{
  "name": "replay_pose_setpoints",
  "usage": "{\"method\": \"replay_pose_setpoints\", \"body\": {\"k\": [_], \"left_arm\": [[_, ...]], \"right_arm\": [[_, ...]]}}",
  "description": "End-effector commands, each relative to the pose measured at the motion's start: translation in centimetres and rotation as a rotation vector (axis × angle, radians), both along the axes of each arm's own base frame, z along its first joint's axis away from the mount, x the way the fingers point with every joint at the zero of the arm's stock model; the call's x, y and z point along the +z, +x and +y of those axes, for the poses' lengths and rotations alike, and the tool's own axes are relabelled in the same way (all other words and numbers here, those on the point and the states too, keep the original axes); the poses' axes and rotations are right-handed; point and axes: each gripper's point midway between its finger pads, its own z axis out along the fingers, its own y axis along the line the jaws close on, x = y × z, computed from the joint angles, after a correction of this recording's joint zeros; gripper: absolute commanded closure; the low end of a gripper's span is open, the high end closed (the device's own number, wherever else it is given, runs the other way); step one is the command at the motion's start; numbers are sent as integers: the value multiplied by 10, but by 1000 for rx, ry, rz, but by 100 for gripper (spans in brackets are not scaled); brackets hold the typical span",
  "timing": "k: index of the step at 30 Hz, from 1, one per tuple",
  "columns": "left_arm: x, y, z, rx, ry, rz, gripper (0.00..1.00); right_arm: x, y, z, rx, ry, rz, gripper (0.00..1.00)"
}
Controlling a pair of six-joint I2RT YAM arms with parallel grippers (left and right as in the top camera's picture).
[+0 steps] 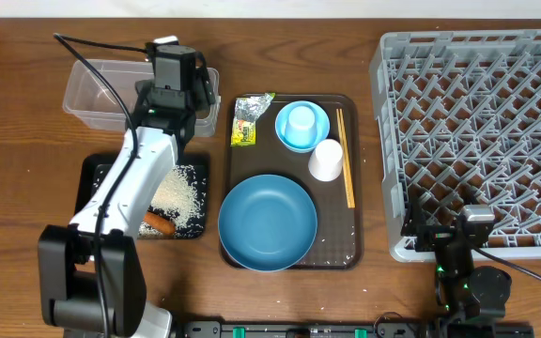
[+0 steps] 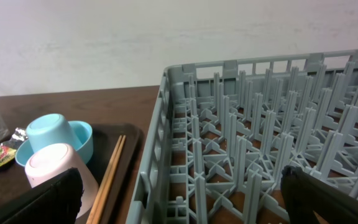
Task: Sort waste into correct bins and load items into the dishwasher rack
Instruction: 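Carry the second tissue to the clear bin and release it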
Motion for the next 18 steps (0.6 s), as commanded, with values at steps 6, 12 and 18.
{"method": "replay_pose_setpoints", "body": {"k": [6,12,18], "left_arm": [[24,-44,-81,-244,-177,68,10],[-9,-71,-126,-406,-129,204,11],[-57,-73,-133,-466,-42,324,16]], "right_arm": [[0,0,-3,-15,-3,-2,1],[0,0,-3,-15,-3,-2,1],[0,0,-3,-15,-3,-2,1]]}}
